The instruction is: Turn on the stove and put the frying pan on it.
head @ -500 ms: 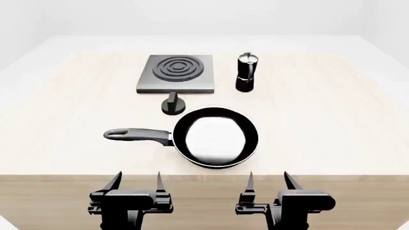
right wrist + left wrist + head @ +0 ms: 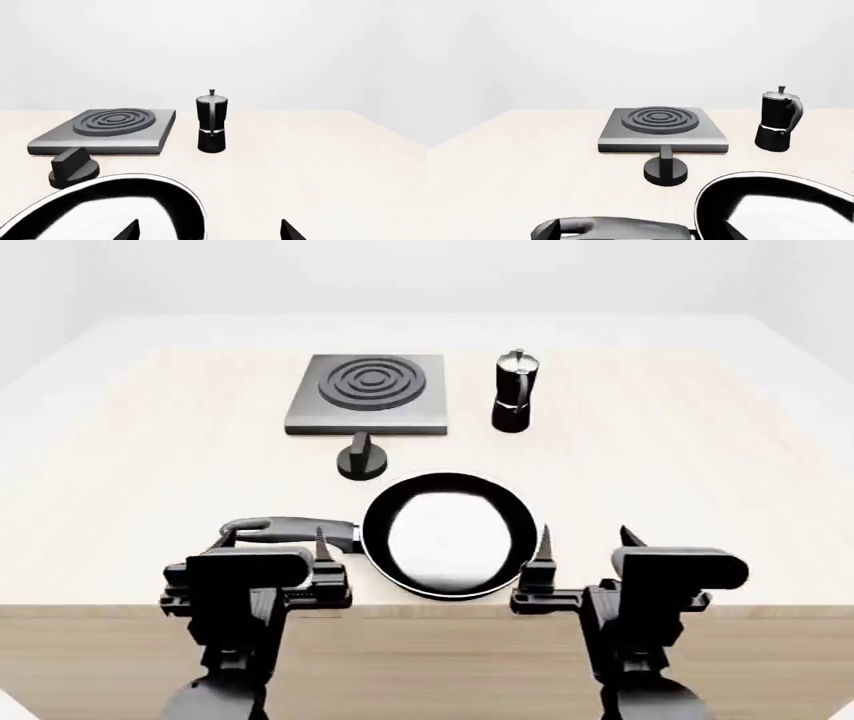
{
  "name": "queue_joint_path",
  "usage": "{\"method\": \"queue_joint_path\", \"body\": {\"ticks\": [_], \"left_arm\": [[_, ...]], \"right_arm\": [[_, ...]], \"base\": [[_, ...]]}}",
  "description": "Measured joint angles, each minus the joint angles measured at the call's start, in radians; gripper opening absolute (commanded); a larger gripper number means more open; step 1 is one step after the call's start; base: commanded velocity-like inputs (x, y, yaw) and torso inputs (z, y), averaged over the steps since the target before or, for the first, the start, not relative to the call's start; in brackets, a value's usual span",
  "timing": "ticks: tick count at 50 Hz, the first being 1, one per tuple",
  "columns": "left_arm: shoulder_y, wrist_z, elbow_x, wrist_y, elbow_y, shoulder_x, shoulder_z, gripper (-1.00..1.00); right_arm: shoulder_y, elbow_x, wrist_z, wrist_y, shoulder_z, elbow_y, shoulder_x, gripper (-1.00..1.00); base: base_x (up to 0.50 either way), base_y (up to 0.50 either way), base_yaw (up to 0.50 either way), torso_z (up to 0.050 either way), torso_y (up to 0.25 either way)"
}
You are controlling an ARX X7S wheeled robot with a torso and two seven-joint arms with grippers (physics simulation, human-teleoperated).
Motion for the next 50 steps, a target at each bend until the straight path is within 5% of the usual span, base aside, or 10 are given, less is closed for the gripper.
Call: {"method": "queue_joint_path", "body": {"ticks": [16, 31, 50], "left_arm": [[-0.195, -0.019, -0.046, -0.303, 0.194, -0.033, -0.006, 1.0], [-0.231, -0.032, -0.071, -0.341, 0.216, -0.052, -0.021, 1.0], [-0.24, -0.05, -0.082, -0.335, 0.206, -0.07, -0.013, 1.0]], "right_arm": [[0.19, 0.0, 0.106, 0.295, 0.127, -0.15, 0.065, 1.0], [0.16, -0.041, 0.213, 0.301, 0.466, -0.111, 0.143, 1.0], [0.133, -0.038, 0.229, 0.291, 0.555, -0.083, 0.165, 1.0]], "base": [[0.0, 0.0, 0.0, 0.0, 0.0], [0.22, 0.0, 0.0, 0.0, 0.0], [0.5, 0.0, 0.0, 0.0, 0.0]]}}
